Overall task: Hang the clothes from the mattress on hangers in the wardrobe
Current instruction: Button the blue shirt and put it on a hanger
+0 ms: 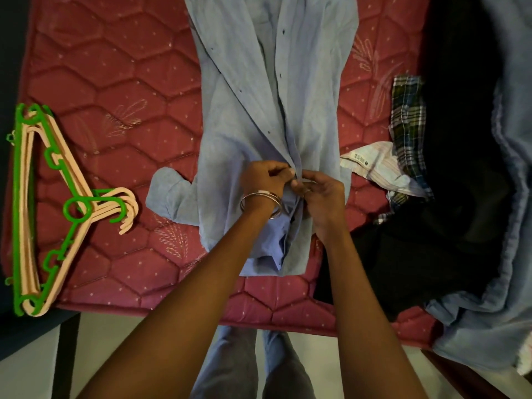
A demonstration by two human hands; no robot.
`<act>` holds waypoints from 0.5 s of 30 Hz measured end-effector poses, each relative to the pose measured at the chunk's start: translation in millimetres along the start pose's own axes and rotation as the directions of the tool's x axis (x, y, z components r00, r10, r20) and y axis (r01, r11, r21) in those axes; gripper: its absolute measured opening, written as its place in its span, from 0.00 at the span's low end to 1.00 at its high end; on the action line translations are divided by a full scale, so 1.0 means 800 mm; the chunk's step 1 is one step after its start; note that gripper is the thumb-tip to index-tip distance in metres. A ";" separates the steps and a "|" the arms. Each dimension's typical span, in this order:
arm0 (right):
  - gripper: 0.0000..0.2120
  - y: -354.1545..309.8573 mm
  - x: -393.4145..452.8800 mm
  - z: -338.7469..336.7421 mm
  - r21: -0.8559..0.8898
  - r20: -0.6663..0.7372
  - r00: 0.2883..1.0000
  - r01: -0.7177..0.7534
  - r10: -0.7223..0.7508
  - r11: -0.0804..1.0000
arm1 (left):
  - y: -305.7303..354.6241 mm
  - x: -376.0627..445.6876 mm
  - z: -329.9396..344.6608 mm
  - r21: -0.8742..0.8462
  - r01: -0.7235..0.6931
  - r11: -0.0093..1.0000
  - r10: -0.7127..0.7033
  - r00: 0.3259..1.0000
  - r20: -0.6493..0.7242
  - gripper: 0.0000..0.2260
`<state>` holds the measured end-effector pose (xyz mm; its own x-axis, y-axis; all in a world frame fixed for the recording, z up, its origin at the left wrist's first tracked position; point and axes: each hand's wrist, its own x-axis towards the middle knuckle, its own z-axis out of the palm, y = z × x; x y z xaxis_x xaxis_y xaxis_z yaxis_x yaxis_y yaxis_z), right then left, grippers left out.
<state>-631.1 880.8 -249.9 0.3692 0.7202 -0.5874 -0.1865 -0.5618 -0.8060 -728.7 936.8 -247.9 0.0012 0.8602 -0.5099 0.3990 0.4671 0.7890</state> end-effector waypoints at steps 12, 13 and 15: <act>0.03 0.003 0.009 0.003 -0.141 -0.161 0.950 0.245 -0.266 0.959 | 0.005 0.007 -0.016 0.544 -0.163 0.823 0.193 0.981 0.003 0.06; 0.05 0.003 0.007 0.006 -0.319 -0.099 0.915 0.343 -0.391 0.883 | 0.006 0.007 -0.013 0.542 -0.194 0.817 0.213 0.977 0.029 0.07; 0.06 0.005 0.006 0.013 -0.552 -0.003 0.825 0.470 -0.565 0.689 | 0.003 0.006 -0.008 0.464 -0.228 0.856 0.242 0.970 0.031 0.07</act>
<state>-639.4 885.8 -256.6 0.4127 0.9104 -0.0286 0.5475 -0.2730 -0.7911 -733.3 943.1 -246.1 0.1259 0.9410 -0.3140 0.7669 0.1085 0.6325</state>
